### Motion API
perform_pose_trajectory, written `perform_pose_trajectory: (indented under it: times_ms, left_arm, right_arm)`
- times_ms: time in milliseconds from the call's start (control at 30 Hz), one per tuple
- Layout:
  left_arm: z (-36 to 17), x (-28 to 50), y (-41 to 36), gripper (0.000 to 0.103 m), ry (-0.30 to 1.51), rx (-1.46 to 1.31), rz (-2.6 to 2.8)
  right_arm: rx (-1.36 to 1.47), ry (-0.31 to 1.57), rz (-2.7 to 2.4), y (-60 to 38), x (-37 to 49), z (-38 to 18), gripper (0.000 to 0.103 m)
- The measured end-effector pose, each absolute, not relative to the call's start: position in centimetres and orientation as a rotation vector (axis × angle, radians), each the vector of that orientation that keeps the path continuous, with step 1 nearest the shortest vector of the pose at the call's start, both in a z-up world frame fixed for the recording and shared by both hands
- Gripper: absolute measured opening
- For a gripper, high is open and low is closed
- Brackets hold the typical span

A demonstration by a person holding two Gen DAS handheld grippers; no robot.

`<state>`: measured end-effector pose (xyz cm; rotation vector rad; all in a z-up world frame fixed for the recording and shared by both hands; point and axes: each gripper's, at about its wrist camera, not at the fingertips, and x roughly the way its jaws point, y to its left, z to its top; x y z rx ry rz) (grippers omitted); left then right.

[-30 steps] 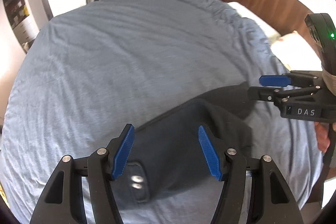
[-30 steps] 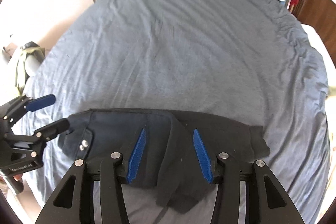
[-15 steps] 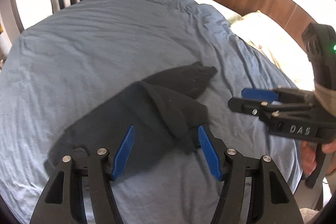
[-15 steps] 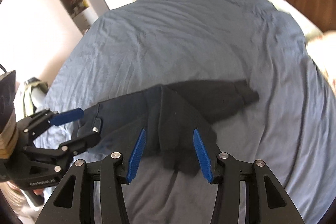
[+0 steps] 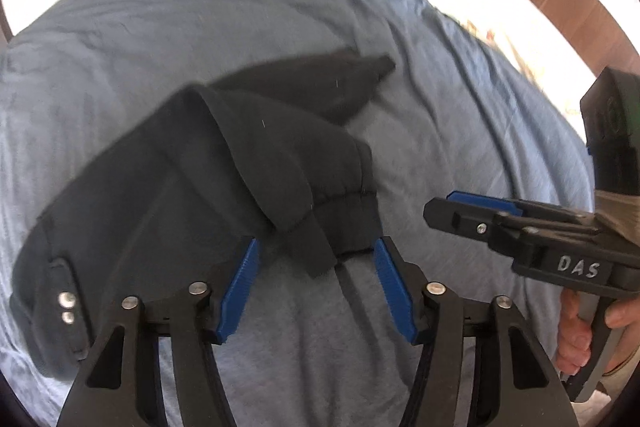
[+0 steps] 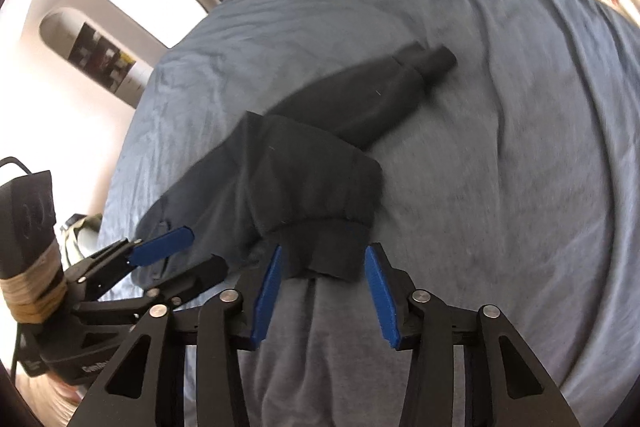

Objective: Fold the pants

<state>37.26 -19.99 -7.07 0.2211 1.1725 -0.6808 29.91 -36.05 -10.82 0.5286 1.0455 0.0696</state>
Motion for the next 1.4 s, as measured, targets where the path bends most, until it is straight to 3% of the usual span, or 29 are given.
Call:
perform_pose_trajectory:
  times_ms: [500, 733, 833, 1000, 1100, 1400]
  left_arm:
    - [-13.2, 39.2, -20.9, 0.05, 1.32, 0.17, -0.661]
    - [-13.8, 39.7, -20.9, 0.037, 1.336, 0.163, -0.67]
    - [-13.9, 39.8, -20.9, 0.022, 1.352, 0.159, -0.684]
    - [-13.0, 39.6, -21.0, 0.012, 1.326, 0.166, -0.697]
    - [-12.2, 39.8, -20.8, 0.009, 1.316, 0.154, -0.7]
    - [-5.9, 40.5, -21.0, 0.008, 1.146, 0.122, -0.737]
  right_arm:
    - [0.679, 1.118, 0.065, -36.1, 31.9, -17.8, 0.037]
    - [0.713, 1.139, 0.076, -35.7, 32.3, -19.6, 0.033]
    - [0.743, 1.15, 0.076, -35.6, 32.3, -20.5, 0.033]
    - [0.823, 1.155, 0.124, -35.6, 32.8, -21.4, 0.026]
    - [0.831, 1.156, 0.135, -35.4, 33.1, -21.8, 0.015]
    - [0.821, 1.024, 0.11, -36.4, 32.3, -16.4, 0.013]
